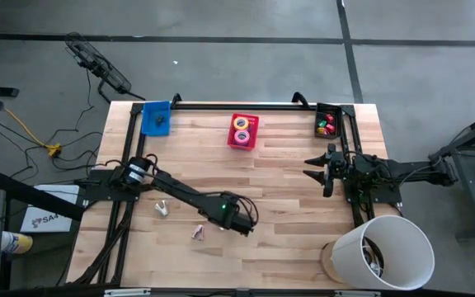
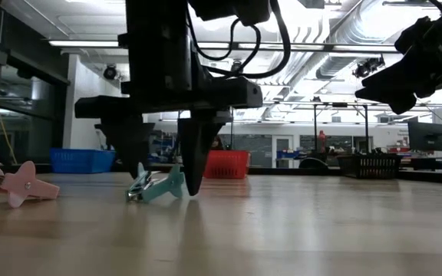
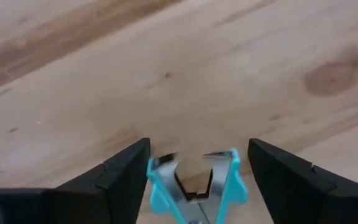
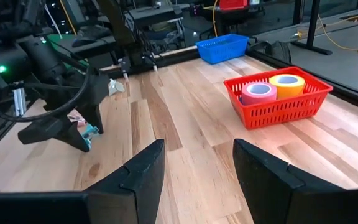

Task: Pick and place Stapler, Stapler remover, tape
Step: Put the blue staple remover into the blue bin

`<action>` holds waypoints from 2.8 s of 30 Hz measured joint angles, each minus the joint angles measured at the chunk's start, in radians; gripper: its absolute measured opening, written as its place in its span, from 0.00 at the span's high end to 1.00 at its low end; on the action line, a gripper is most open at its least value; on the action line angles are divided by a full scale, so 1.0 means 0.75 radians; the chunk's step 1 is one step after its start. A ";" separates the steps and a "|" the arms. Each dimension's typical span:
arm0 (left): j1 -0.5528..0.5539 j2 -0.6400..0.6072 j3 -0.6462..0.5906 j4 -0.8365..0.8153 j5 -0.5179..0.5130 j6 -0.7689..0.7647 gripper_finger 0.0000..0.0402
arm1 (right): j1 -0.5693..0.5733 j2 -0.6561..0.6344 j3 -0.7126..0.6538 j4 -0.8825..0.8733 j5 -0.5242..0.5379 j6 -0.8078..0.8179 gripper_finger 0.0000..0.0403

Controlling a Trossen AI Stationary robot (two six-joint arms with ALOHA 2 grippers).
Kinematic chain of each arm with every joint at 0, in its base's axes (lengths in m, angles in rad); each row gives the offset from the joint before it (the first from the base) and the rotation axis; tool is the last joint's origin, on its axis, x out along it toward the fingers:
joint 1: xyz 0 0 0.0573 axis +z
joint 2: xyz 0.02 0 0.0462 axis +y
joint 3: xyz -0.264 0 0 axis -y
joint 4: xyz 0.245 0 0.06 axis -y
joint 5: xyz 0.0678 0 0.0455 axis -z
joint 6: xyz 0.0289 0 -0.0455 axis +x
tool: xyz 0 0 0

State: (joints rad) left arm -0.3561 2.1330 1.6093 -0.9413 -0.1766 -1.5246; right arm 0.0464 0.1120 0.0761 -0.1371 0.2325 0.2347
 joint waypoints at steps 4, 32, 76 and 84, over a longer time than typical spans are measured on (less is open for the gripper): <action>0.003 0.000 0.000 -0.001 0.060 0.012 0.44 | 0.000 0.000 0.000 0.000 0.000 0.000 0.55; 0.005 -0.004 0.000 -0.046 0.161 0.111 0.79 | 0.000 0.000 0.000 0.000 0.000 0.000 0.55; 1.119 -0.639 -0.251 -0.767 -0.593 0.971 0.78 | 0.000 0.000 0.001 0.001 0.000 0.000 0.55; 1.419 -0.638 -0.419 -0.467 -0.533 1.246 0.78 | 0.000 0.000 0.001 0.000 0.000 0.000 0.55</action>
State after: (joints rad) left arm 0.7079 1.6543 1.2947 -1.2919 -0.5761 -0.5899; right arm 0.0463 0.1120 0.0769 -0.1371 0.2325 0.2348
